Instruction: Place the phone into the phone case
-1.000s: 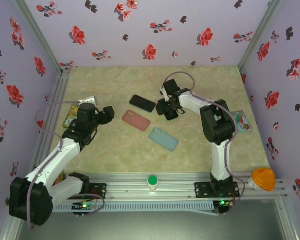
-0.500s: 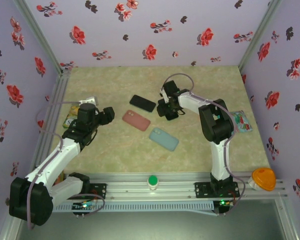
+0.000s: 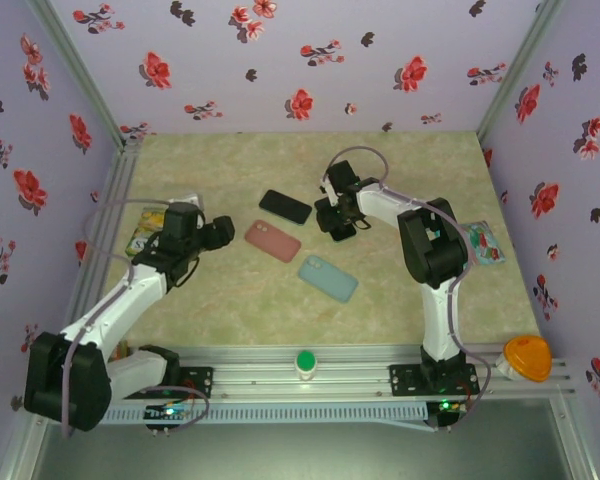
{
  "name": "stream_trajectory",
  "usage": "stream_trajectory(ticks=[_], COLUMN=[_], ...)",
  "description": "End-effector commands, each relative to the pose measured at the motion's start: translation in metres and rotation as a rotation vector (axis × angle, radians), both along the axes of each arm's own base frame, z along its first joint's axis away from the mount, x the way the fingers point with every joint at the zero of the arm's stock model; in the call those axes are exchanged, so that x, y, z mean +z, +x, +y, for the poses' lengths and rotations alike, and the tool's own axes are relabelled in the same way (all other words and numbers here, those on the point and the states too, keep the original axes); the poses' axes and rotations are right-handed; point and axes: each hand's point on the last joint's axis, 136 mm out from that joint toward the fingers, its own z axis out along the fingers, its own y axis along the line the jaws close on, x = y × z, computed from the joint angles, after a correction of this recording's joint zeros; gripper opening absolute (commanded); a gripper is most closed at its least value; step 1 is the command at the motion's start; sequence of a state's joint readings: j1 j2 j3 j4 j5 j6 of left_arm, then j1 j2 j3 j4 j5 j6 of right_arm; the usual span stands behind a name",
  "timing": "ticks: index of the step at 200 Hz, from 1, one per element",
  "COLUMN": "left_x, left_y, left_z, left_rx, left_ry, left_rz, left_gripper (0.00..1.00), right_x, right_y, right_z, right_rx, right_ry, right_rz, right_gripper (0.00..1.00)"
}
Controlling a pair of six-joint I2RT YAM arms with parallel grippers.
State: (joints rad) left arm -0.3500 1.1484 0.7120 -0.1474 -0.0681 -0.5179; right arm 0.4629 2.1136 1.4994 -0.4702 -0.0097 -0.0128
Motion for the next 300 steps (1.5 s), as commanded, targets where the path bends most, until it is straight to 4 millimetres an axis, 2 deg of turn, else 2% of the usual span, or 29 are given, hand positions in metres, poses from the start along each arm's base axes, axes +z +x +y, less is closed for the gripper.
stream_trajectory(ticks=[1,36,120,144,178,215,243,271,300], left_x=[0.012,0.014,0.009,0.008,0.005,0.000,-0.008,-0.013,-0.015], left_y=[0.009,0.023,0.056,0.067,0.079,0.097,0.099,0.101,0.088], left_z=[-0.015,-0.028,-0.068,-0.090,-0.134,-0.167,-0.186,-0.194,-0.203], left_rx=[-0.057,-0.095,-0.245,-0.341,-0.540,-0.673,-0.777,-0.835,-0.937], left_ry=[-0.018,-0.044,-0.092,-0.128,-0.238,-0.342,-0.406,-0.441,-0.505], left_rz=[-0.014,-0.023,-0.001,0.018,0.080,0.130,0.218,0.262,0.346], left_gripper=[0.79,0.75,0.63,0.59,0.53,0.53,0.55,0.56,0.58], right_x=[-0.005,0.004,0.041,0.049,0.059,0.071,0.078,0.080,0.082], right_y=[-0.009,-0.012,-0.025,-0.031,-0.042,-0.060,-0.077,-0.092,-0.106], right_z=[-0.011,-0.010,0.000,-0.001,-0.003,-0.004,0.001,0.004,0.008], right_rx=[-0.009,-0.009,0.011,0.020,0.031,0.046,0.075,0.090,0.126], right_ry=[-0.048,-0.025,0.085,0.091,0.091,0.090,0.106,0.094,0.075], right_rz=[0.033,0.019,-0.011,-0.016,-0.027,-0.043,-0.047,-0.043,-0.044], right_gripper=[0.68,0.67,0.66,0.65,0.64,0.64,0.63,0.63,0.63])
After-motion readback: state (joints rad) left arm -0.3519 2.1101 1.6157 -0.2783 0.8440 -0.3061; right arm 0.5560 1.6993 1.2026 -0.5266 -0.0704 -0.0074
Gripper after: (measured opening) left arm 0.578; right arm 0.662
